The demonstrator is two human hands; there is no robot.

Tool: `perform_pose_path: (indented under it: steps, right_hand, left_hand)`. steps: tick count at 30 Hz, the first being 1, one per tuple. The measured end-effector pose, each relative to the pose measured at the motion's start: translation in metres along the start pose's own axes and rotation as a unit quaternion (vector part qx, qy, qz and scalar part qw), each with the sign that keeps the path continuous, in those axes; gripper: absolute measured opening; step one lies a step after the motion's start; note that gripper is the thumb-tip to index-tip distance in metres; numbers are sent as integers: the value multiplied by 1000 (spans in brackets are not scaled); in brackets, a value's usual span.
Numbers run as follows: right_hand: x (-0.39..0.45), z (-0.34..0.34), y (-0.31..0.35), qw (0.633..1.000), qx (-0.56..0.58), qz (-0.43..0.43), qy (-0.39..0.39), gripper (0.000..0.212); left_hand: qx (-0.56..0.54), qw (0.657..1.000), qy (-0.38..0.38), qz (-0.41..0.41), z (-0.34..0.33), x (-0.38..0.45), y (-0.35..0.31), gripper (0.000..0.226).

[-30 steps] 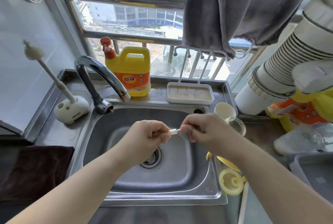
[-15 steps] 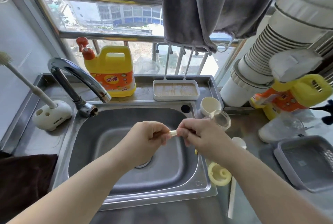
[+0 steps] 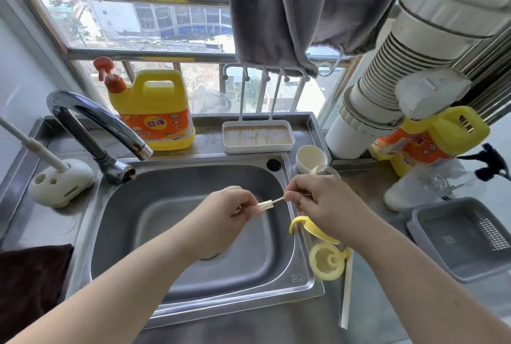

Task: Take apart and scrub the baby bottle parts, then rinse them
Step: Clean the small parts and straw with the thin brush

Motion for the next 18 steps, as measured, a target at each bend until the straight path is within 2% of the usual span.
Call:
perform_pose_path:
  steps: [3,6,9,13,16,18]
  right_hand:
    - [3,-6,4,1000,-24,11,-13,13]
    - [6,-22,13,999,-29,27,24,14]
    - [7,-8,-1,999,42,-13,-31,18]
    - [12,-18,6,997,80,-2,-8,18]
    - [12,-8,0,992,118,-24,-46,17]
    - [11,-10,2,992,120,-19,-33,16]
  left_hand:
    - [-38,999,-13,5,5,0,3,20]
    - [-52,998,-22,-5,5,-3,2,24]
    - [-56,996,-61,-16,16,-3,4,31]
    - [-47,997,-60,-14,19,-1,6,20]
    - [-56,997,-57,-1,20,0,8,9]
    - [-57,997,-60,-4,20,2,9,9]
Point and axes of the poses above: each hand's wrist, its own x-axis towards the middle knuckle, its own z-axis out of the back of the hand, y = z × x, the point moved 6 cm from there along x, towards the middle knuckle, and after that the axes turned 14 degrees about z, right-handed, at the moved point
